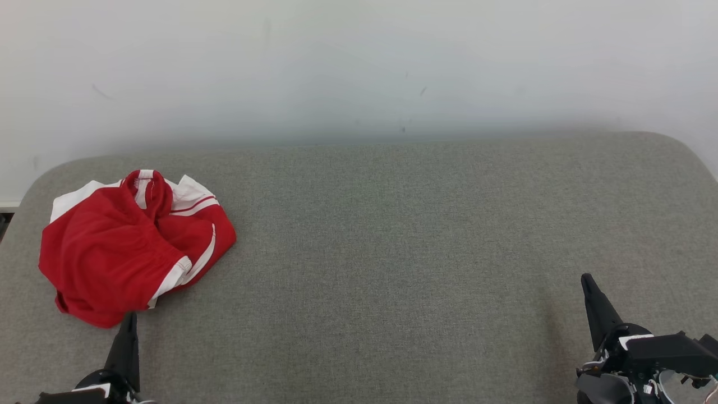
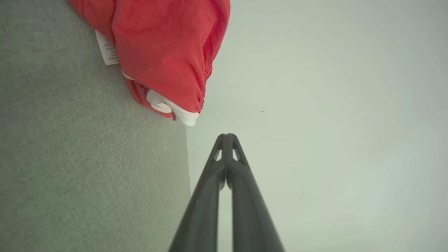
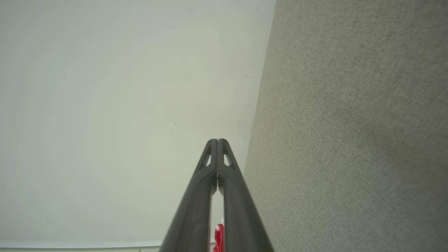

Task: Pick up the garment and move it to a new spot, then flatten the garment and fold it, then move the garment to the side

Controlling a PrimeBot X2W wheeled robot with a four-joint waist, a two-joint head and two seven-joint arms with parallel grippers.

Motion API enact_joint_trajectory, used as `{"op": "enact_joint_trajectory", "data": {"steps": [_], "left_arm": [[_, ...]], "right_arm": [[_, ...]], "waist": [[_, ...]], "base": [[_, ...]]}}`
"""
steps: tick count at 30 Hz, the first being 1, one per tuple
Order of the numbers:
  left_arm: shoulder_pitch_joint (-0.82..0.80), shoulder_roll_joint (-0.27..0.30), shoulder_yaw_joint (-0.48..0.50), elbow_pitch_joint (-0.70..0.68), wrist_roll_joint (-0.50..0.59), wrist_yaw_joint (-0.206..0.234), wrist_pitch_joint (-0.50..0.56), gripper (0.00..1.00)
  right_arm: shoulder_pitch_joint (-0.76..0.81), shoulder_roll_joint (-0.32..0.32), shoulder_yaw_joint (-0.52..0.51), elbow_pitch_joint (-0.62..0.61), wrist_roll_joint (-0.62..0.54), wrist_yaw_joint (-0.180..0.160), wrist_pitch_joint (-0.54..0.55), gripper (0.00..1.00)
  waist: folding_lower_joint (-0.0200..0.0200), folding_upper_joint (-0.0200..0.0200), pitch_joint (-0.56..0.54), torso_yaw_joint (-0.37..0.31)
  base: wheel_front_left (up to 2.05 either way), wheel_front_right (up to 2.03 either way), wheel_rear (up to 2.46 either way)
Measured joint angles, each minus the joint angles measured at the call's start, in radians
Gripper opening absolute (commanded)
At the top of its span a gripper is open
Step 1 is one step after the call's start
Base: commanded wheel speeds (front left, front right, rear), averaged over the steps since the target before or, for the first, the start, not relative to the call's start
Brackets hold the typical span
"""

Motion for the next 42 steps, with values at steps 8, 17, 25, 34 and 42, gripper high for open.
{"op": "enact_joint_trajectory", "data": {"steps": [8,17,25,34,42], "left_arm": [[0.000,0.000,0.000,0.000,0.000,0.000,0.000,0.00],[0.000,0.000,0.000,0.000,0.000,0.000,0.000,0.00],[0.000,0.000,0.000,0.000,0.000,0.000,0.000,0.00],[0.000,0.000,0.000,0.000,0.000,0.000,0.000,0.00],[0.000,0.000,0.000,0.000,0.000,0.000,0.000,0.00]], "right_arm": [[0.000,0.000,0.000,0.000,0.000,0.000,0.000,0.00],[0.000,0.000,0.000,0.000,0.000,0.000,0.000,0.00],[0.000,0.000,0.000,0.000,0.000,0.000,0.000,0.00],[0.000,0.000,0.000,0.000,0.000,0.000,0.000,0.00],[0.000,0.000,0.000,0.000,0.000,0.000,0.000,0.00]], "waist": [[0.0000,0.0000,0.000,0.000],[0.0000,0.0001,0.000,0.000],[0.0000,0.0000,0.000,0.000],[0.0000,0.0000,0.000,0.000],[0.0000,0.0000,0.000,0.000]], "base": [[0.00,0.00,0.00],[0.00,0.00,0.00],[0.00,0.00,0.00],[0.00,0.00,0.00],[0.00,0.00,0.00]]}}
